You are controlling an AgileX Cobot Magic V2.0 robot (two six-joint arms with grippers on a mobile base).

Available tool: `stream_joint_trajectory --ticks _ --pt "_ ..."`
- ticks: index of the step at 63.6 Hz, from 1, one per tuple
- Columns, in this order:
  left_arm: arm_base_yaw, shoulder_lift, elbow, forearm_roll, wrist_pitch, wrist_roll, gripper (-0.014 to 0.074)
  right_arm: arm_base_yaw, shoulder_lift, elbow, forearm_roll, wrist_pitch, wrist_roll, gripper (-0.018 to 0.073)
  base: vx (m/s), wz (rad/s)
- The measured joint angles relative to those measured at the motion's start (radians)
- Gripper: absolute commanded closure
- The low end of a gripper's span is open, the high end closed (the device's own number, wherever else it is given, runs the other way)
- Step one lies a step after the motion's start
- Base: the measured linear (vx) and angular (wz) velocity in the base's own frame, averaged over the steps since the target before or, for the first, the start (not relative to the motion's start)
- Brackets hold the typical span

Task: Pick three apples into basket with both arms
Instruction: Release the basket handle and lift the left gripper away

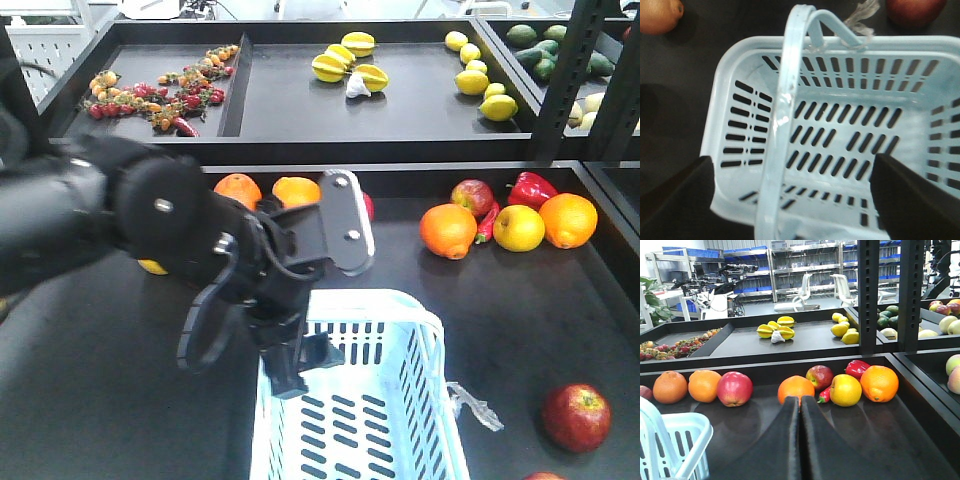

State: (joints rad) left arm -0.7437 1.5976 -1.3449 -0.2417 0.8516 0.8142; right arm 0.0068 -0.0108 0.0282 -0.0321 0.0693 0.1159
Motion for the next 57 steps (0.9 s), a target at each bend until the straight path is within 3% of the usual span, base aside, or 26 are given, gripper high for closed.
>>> stream_joint_trajectory --ticks 14,23,35,47,57 --pt "0.023 -0.179 0.0 0.12 0.084 -0.26 0.0011 0.0 0.0 0.0 0.0 0.0 0.0 0.0568 0.0 0.0" --pt "0.087 -0.281 0.0 0.196 0.089 -0.432 0.0011 0.0 0.0 0.0 0.0 0.0 0.0 0.0568 0.0 0.0" --pt "0.183 -0.404 0.026 0.283 0.09 -0.592 0.0011 0.0 0.0 0.0 0.0 0.0 0.0 0.0568 0.0 0.0" --pt "0.264 -0.556 0.168 0.384 0.075 -0.738 0.0011 0.0 0.0 0.0 0.0 0.0 0.0 0.0568 0.0 0.0" --pt "0.288 -0.703 0.332 0.447 0.053 -0.859 0.0011 0.0 0.0 0.0 0.0 0.0 0.0 0.0568 0.0 0.0"
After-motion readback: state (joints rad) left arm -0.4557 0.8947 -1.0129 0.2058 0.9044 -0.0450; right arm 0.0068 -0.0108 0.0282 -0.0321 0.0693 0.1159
